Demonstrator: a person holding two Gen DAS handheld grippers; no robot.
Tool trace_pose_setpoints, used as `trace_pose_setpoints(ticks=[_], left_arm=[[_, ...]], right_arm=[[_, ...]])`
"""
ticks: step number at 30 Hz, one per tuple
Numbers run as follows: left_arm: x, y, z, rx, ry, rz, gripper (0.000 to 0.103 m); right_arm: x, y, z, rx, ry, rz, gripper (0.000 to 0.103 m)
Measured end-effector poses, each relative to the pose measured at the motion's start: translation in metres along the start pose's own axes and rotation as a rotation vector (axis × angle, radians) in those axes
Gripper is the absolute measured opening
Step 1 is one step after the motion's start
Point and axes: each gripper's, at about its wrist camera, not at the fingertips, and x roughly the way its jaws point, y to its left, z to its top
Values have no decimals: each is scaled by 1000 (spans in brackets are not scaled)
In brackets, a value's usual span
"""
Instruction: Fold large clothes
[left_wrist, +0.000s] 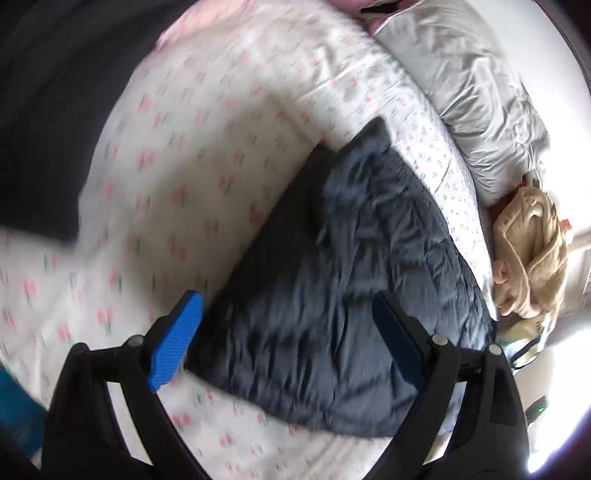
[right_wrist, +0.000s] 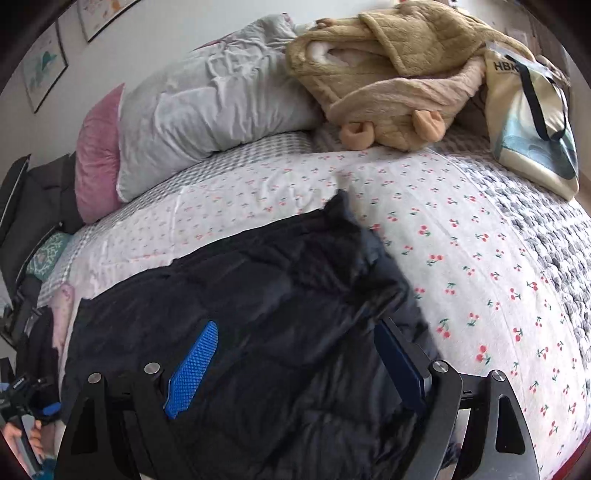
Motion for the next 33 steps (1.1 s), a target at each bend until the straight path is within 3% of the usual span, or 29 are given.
trace_pose_setpoints(ticks=[2,5,10,15,22,24,25,27,29,33], left_arm=[[2,4,-12,-9,31,-6,93],[-1,7,-27,-4,2,40,93],[2,9,-48,-11,0,42,93],[24,5,-59,-66,71,-75,93],[42,-9,-63,-80,-33,-127,91],[44,-8,-62,-95,-65,-143,84],[43,-6,-62,-105,-91,-154,75],[42,-3,-58,-147,-143,-173,57],[34,-2,-52,-173,-187,-211,28],[-1,-14,-36,-114,-311,-254,17]], right_arm=[[-2,13,-5,-31,0,10,88],[-8,33,-16,-63,-2,17,88],[-2,55,-27,-114,16,17,88],[4,71,-35,-163,26,19,88],[18,92,-45,-246,53,-4,88],[20,97,-47,-256,50,-6,88],[21,100,-48,-261,47,-5,88],[22,105,-48,-266,41,-1,88],[23,111,-49,-269,29,14,88],[20,128,-50,-276,-13,52,88]])
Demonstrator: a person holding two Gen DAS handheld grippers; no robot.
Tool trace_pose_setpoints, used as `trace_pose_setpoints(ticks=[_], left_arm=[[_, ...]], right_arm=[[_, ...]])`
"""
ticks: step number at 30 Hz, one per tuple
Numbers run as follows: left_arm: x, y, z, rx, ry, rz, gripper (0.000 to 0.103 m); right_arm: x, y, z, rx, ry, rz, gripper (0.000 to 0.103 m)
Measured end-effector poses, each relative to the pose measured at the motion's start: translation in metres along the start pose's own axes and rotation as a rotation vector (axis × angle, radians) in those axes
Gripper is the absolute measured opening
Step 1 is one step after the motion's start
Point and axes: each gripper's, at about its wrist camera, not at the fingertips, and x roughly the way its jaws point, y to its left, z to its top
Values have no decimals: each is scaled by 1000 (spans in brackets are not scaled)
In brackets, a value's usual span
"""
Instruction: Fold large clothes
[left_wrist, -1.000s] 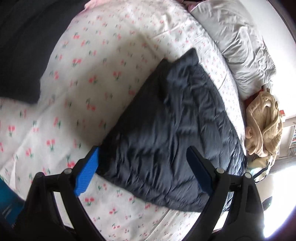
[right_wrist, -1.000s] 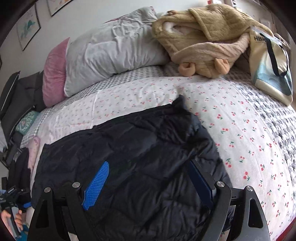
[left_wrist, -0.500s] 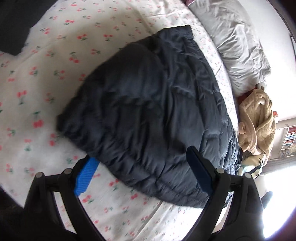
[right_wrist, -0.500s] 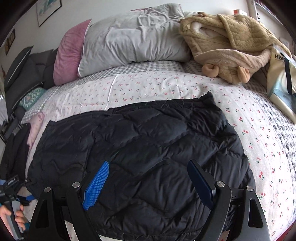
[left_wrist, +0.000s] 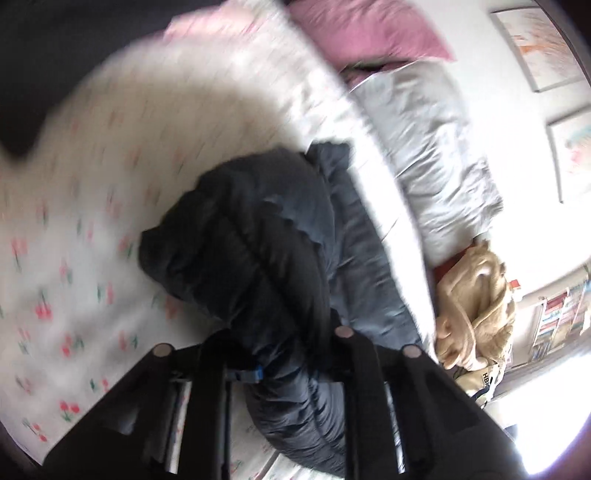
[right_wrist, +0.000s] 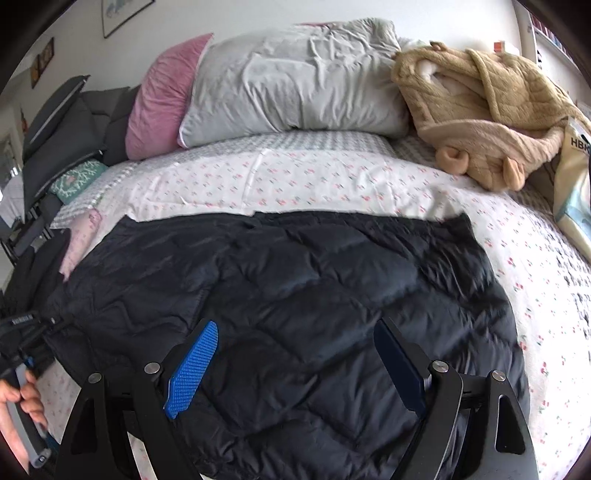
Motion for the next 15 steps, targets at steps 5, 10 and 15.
trace_pose_setpoints(ticks=[5,10,15], left_arm=[[-40,-32,22,195,-204,-11,16],[-71,-42,31,332,-307,-39,15],[-84,-59,28,437,-326,-117,15]], right_arm=[[5,33,3,-27,-33,54,86],[33,87,-1,-68,28,217,55],[83,135,-15,-89,158,335,26]])
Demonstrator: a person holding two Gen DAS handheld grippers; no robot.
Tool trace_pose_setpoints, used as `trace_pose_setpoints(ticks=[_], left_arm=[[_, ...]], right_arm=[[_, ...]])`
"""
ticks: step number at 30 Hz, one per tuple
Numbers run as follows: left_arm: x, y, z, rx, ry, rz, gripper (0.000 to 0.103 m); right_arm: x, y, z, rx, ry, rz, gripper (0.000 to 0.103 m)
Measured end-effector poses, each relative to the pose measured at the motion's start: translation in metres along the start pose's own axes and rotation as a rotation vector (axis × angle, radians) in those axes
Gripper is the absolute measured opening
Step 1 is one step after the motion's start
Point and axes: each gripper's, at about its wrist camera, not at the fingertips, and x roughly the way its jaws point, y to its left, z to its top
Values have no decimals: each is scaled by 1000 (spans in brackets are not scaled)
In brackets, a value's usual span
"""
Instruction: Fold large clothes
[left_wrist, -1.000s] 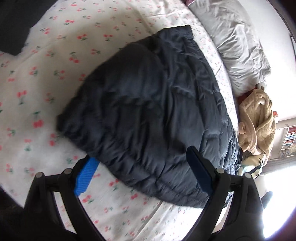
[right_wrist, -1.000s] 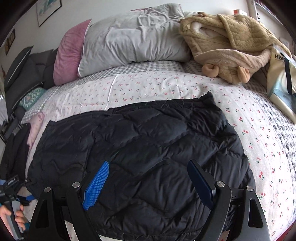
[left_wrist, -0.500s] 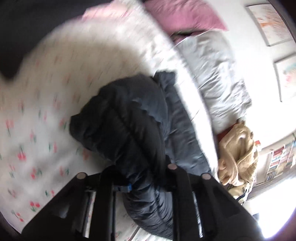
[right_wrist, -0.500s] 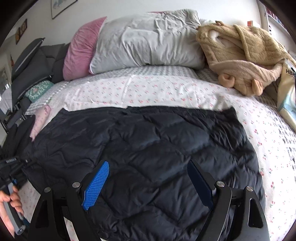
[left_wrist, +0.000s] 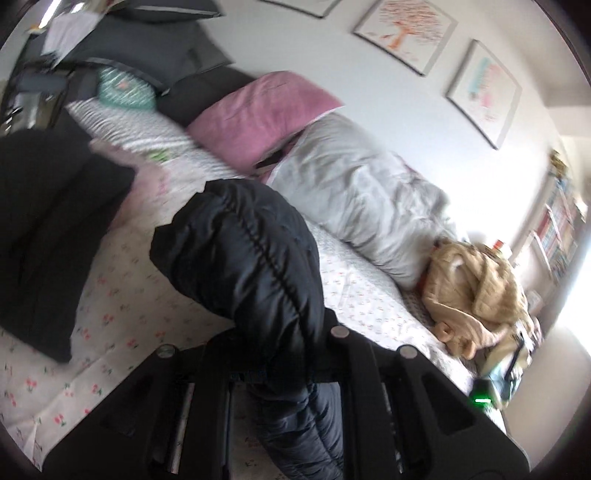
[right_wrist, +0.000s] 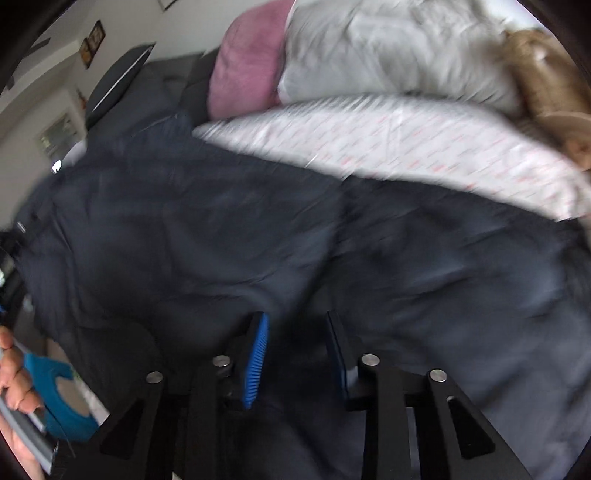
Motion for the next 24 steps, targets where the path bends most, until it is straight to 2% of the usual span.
trace_pose_setpoints(ticks=[4,6,10,11,13,15,16,17,19,21,24], left_arm=[[3,-27,-8,88,15,-119,15],[9,-44,-14,144,35,-165,15],[15,-79,-24,249,47,-253,15],[15,-85,-25,266,51,-273,16],[17,-99,-33,303,78,-325,16],[20,-112,-41,329,111,-362,17],[23,-120,-47,347,132,-383,18],[25,-127,-54,368,155,-402,18],[30,-141,-69,413,203,-435,19],[35,-153,-86,465,265,-469,21],[47,-169,-122,557,407,-511,23]], right_arm=[[44,8,-2,1,87,57,19],[53,6,-2,7,97,71,17],[44,-9,7,89,142,110,18],[39,-15,10,120,149,134,22],[15,-36,18,194,108,192,24],[-8,-58,24,241,58,199,29],[-22,-71,26,265,30,190,41],[-38,-87,26,294,-4,168,61],[-69,-118,22,355,-84,113,76],[-93,-150,19,412,-125,75,76],[-125,-190,4,509,-179,30,76]])
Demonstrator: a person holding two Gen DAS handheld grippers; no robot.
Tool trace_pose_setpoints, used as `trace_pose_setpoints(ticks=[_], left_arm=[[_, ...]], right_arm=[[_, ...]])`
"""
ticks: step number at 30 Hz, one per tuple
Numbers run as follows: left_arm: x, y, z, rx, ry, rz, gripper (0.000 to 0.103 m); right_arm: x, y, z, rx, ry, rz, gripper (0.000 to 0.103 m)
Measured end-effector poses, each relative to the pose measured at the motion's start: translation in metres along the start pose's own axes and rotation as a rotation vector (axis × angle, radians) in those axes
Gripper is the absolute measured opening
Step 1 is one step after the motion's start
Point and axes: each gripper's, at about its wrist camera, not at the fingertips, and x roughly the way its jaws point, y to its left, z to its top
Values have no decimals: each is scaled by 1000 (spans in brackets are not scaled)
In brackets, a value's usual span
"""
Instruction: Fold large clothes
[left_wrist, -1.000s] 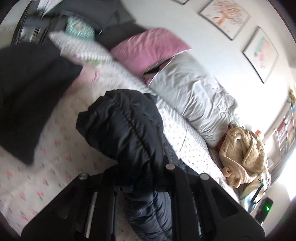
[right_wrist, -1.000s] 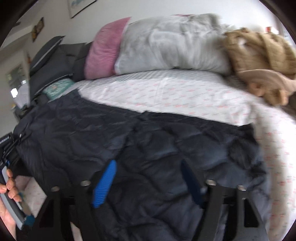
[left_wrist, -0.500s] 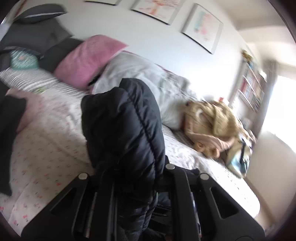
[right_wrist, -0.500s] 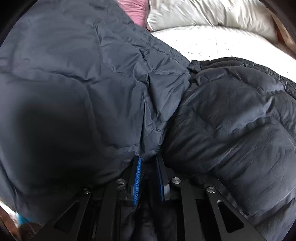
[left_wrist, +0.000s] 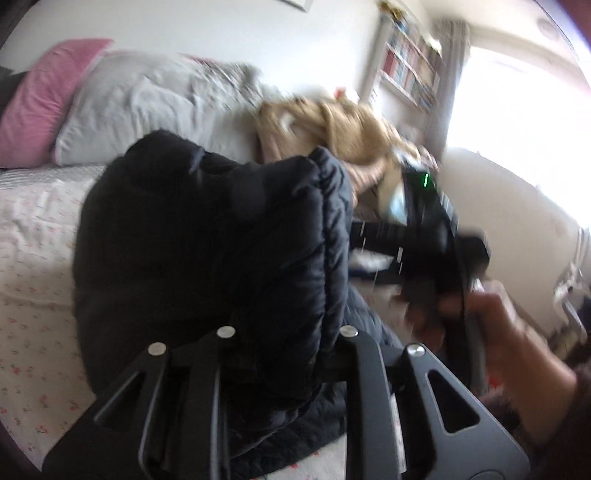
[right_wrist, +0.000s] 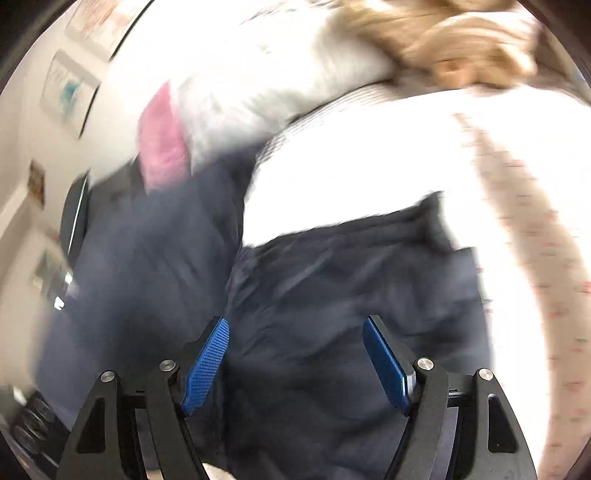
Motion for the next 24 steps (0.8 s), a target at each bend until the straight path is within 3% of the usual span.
trace_pose_setpoints(ticks=[3,6,9,11,13,15,18,20,24], left_arm=[[31,-16,-21,50,158,-52,25],[55,-30,-46,111,290,-71,31],[58,-43,-54,183,334,-75,36],[54,-46,-52,200,354,-107,55],[45,-49,-46,208,371,-147,65],[33,-54,-42,233,380,-162,67],[9,-49,-30,265,368,-180,68],[-7,-40,-21,251,333,-167,71],[-34,-3,0,150,210,-88,72]], right_arm=[[-32,-36,10,78,-70,-31,76],[-56,-56,13,125,-112,4,76],[-45,-43,14,140,-85,147,76],[-30,-32,13,131,-40,239,76],[-11,-17,13,114,8,276,75],[14,-4,8,82,66,264,74],[40,13,3,42,127,229,53],[49,22,-3,20,151,222,21],[30,39,-7,-32,82,253,10]])
